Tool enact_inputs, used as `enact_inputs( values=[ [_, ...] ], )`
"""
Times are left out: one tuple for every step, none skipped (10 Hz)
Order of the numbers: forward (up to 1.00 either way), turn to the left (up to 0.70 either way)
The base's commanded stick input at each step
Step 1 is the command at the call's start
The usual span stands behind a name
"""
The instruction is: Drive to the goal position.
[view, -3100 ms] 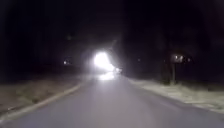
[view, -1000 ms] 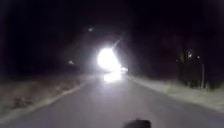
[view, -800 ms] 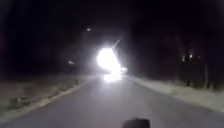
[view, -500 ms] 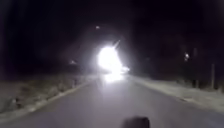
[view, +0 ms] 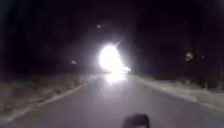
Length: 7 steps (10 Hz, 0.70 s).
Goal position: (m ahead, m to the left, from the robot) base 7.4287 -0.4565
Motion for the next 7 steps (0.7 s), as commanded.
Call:
enact_inputs(
  values=[
    [1.00, 0.03],
    [1.00, 0.03],
    [1.00, 0.03],
    [1.00, 0.03],
    [1.00, 0.03],
    [1.00, 0.01],
    [1.00, 0.00]
  ],
)
